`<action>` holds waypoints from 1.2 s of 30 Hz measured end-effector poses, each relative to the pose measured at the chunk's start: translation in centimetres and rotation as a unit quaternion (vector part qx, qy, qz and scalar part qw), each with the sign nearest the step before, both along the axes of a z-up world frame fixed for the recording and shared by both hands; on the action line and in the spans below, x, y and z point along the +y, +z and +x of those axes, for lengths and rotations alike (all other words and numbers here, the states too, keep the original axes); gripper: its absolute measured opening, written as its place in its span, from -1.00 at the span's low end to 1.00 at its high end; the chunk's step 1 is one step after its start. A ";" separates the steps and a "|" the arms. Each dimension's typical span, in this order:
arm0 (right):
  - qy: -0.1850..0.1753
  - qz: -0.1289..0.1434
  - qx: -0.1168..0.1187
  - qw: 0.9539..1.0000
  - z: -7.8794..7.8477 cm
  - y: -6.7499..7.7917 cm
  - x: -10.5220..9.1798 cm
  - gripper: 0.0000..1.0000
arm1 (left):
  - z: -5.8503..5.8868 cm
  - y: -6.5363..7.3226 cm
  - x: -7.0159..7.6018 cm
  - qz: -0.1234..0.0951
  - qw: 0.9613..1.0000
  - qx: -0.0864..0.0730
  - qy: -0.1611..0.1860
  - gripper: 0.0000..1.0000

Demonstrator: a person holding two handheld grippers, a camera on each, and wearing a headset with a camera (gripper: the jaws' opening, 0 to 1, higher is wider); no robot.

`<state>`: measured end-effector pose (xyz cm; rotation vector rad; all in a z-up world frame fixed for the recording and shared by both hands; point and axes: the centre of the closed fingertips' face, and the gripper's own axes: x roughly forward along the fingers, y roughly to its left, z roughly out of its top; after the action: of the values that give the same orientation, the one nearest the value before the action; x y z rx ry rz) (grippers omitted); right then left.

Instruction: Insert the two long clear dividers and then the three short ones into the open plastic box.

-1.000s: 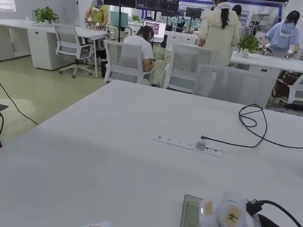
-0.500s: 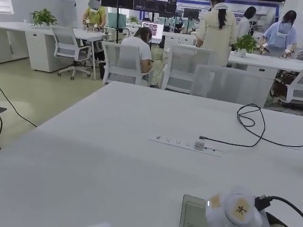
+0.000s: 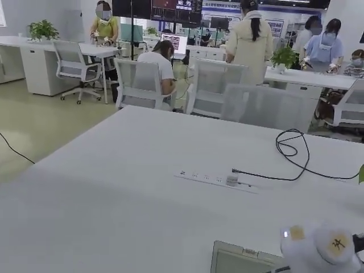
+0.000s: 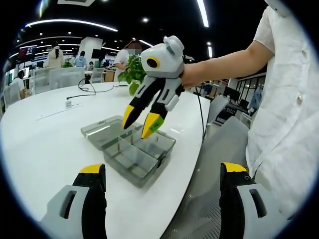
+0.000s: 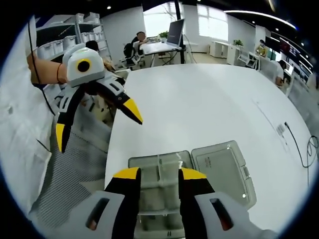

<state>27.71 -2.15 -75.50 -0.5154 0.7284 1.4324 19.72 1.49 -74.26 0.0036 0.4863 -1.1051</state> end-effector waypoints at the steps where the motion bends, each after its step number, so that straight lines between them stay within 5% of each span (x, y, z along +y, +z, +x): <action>1: -0.002 0.002 -0.001 1.000 -0.1 0.2 -0.4 -0.36 | 0.0 0.0 0.0 0.001 1.000 0.000 0.000 0.94; 22: -0.025 -0.031 -0.004 0.999 -1.4 -0.1 -8.9 -0.01 | 0.2 0.2 0.6 0.006 1.000 -0.002 0.005 0.94; 36: -0.012 -0.096 0.004 0.995 -2.1 -3.1 -14.9 0.09 | 0.3 0.3 0.6 0.007 1.000 0.001 0.005 0.95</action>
<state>25.58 -17.03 -78.58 -0.6475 0.8822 1.3506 19.99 2.13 -73.91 0.0120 0.4944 -1.0931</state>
